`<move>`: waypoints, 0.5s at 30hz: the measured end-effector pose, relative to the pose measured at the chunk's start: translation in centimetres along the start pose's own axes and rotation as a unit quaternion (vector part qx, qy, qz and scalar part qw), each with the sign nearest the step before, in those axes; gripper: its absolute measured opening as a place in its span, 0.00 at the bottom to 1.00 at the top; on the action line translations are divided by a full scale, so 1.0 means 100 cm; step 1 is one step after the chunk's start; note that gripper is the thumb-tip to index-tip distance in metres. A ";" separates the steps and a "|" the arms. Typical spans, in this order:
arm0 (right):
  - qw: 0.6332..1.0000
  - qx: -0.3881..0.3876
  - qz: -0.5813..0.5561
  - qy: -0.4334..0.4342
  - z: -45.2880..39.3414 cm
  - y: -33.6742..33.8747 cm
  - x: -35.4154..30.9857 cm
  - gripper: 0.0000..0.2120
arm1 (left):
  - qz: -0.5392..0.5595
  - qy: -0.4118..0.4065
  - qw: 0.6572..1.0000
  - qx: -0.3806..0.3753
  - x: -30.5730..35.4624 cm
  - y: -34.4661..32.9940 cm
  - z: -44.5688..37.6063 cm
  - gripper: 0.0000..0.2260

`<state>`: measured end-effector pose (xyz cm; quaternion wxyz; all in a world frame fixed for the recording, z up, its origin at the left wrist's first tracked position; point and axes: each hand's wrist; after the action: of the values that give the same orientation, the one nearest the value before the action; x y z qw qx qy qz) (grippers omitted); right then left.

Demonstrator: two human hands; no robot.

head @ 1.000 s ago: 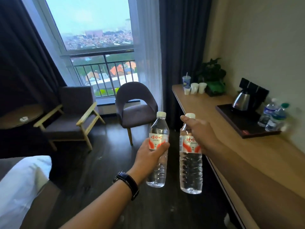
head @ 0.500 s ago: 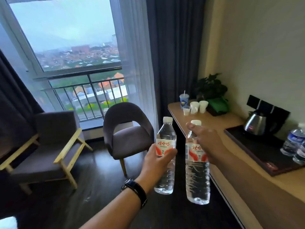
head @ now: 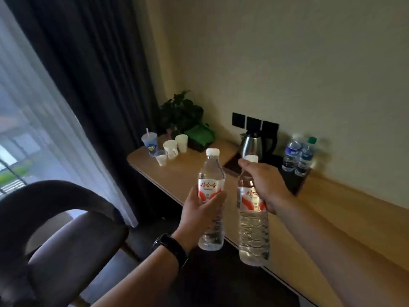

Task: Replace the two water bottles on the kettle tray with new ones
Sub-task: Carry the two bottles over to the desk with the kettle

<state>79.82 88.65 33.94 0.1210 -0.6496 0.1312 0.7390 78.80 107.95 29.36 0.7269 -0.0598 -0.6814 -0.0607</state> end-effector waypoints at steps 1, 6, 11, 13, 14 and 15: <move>1.000 0.018 0.003 -0.002 -0.010 0.009 0.003 0.19 | 0.000 0.007 1.000 -0.020 -0.003 -0.009 -0.016 0.27; 0.996 0.079 0.002 -0.032 -0.065 0.053 0.029 0.25 | -0.013 0.030 0.993 -0.114 -0.027 -0.055 -0.089 0.22; 0.984 0.175 0.017 -0.012 -0.117 0.089 0.061 0.26 | -0.034 0.045 0.986 -0.155 -0.052 -0.104 -0.147 0.25; 0.976 0.212 0.044 0.021 -0.130 0.096 0.073 0.23 | -0.046 0.044 0.983 -0.175 -0.063 -0.120 -0.170 0.24; 0.971 0.225 0.065 0.035 -0.135 0.098 0.078 0.22 | -0.048 0.047 0.980 -0.187 -0.070 -0.127 -0.181 0.24; 0.966 0.237 0.089 0.048 -0.140 0.100 0.084 0.22 | -0.050 0.052 0.977 -0.201 -0.076 -0.133 -0.192 0.24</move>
<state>88.27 74.45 24.28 0.1985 -0.6229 0.3654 0.6626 94.96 91.64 20.65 0.7306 -0.1673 -0.6189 -0.2350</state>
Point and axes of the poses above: each hand's wrist, its own z-axis away from the middle knuckle, its own y-axis out of the back of the hand, x = y × z
